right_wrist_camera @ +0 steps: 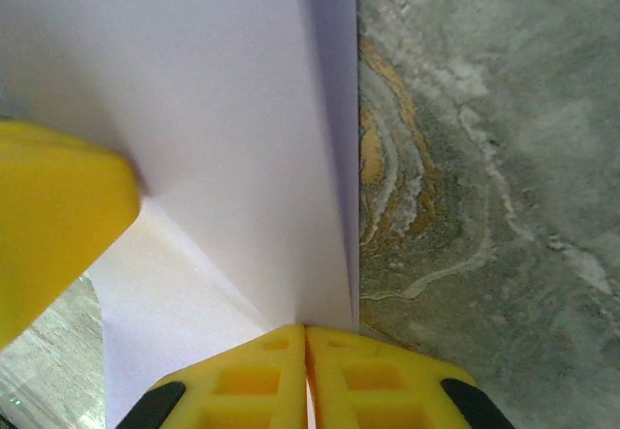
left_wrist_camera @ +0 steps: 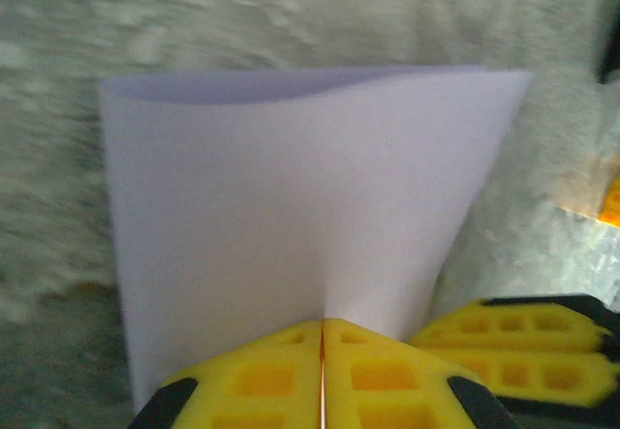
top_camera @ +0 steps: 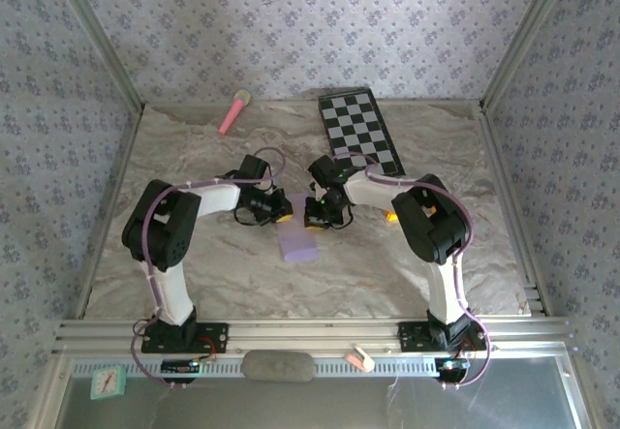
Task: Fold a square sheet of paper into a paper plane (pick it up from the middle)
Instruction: First fold the square sheet of paper in half at the center of the table.
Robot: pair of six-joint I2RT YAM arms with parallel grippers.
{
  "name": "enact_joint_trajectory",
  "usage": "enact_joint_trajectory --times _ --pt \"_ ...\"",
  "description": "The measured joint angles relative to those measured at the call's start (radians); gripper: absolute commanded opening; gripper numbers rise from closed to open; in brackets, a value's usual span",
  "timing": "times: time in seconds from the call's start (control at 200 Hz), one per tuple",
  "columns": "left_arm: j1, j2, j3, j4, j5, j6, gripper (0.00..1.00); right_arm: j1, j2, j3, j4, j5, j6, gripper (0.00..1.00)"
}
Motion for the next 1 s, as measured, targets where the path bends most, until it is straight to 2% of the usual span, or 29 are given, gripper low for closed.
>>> enact_joint_trajectory --times 0.27,0.505,0.735,0.88,0.999 --pt "0.110 0.013 0.002 -0.026 0.060 0.073 0.09 -0.005 0.000 -0.004 0.006 -0.009 -0.014 0.09" --pt "0.161 -0.016 0.021 -0.082 0.028 0.108 0.09 -0.006 0.000 -0.005 0.007 -0.013 -0.018 0.09" --pt "0.101 -0.106 0.001 0.042 0.075 0.011 0.10 -0.006 0.000 -0.005 0.007 -0.014 -0.018 0.09" --pt "0.053 -0.039 0.029 0.060 0.082 -0.014 0.09 -0.008 0.003 -0.005 0.007 -0.024 -0.022 0.09" --pt "0.055 0.031 0.064 0.037 0.062 -0.009 0.09 -0.009 0.003 -0.005 0.007 -0.027 -0.025 0.09"
